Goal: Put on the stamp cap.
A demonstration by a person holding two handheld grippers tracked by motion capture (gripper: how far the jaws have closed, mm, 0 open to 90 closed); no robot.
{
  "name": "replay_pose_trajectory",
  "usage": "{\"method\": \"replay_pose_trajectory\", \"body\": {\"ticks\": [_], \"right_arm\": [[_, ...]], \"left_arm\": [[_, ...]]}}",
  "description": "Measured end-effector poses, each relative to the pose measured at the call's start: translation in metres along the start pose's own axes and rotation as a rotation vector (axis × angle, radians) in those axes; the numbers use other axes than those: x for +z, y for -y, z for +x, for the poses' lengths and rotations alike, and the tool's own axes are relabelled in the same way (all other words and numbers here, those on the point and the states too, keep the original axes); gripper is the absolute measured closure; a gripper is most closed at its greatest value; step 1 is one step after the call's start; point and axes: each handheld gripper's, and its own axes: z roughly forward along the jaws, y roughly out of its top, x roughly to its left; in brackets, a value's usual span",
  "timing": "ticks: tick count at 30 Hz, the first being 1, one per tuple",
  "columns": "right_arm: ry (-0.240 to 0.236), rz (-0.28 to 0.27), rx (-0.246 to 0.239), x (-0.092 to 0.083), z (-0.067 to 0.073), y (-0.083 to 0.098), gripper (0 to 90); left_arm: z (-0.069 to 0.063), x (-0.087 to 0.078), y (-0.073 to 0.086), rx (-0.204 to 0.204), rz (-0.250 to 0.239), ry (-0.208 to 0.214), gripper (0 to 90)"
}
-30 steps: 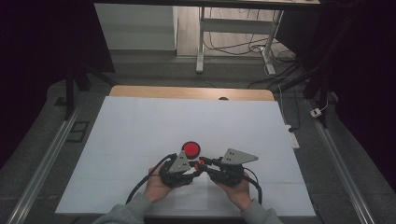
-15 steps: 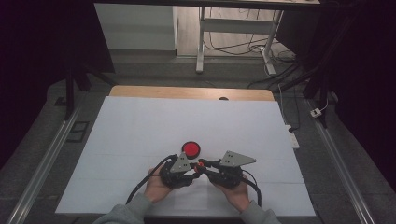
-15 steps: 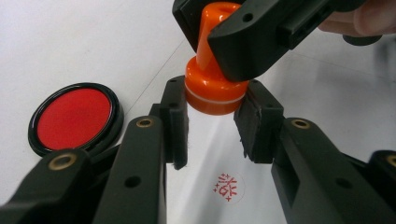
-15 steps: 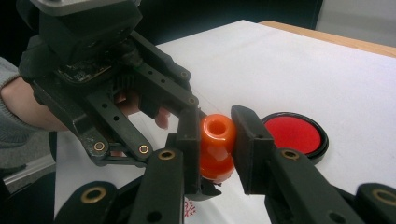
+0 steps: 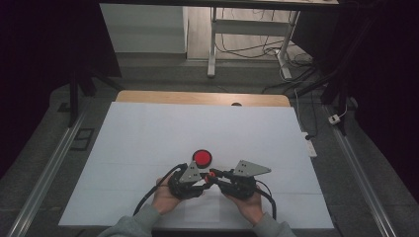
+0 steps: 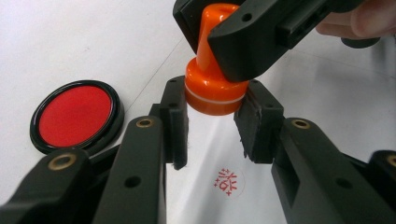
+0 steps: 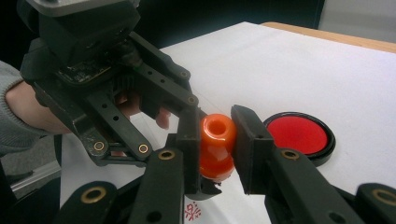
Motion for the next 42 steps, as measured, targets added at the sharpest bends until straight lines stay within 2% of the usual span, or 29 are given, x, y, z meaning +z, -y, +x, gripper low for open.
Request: {"method": "replay_pose_trajectory", "body": {"ticks": [13, 20, 23, 30, 42], "right_arm": [[0.0, 0.005, -0.002, 0.0009, -0.0001, 0.0013, 72.6], [-0.003, -0.002, -0.005, -0.0006, -0.0002, -0.0027, 72.5], [0.007, 0.001, -0.017, -0.0001, 0.001, -0.0021, 72.5], [-0.001, -0.01, 0.0, -0.0015, -0.0006, -0.0029, 72.3], [0.007, -0.001, -0.008, -0.0015, -0.0003, -0.0039, 72.2]], "left_arm": [[0.0005, 0.0005, 0.0006, 0.005, 0.008, 0.001, 65.2], [0.0011, -0.0017, -0.0002, -0.001, -0.022, 0.002, 65.2], [0.0013, -0.0005, 0.0005, 0.005, -0.013, 0.002, 65.2], [0.0013, -0.0015, 0.0008, 0.008, -0.035, -0.001, 65.1], [0.0001, 0.0004, 0.0018, 0.014, -0.037, -0.014, 64.5]]}}
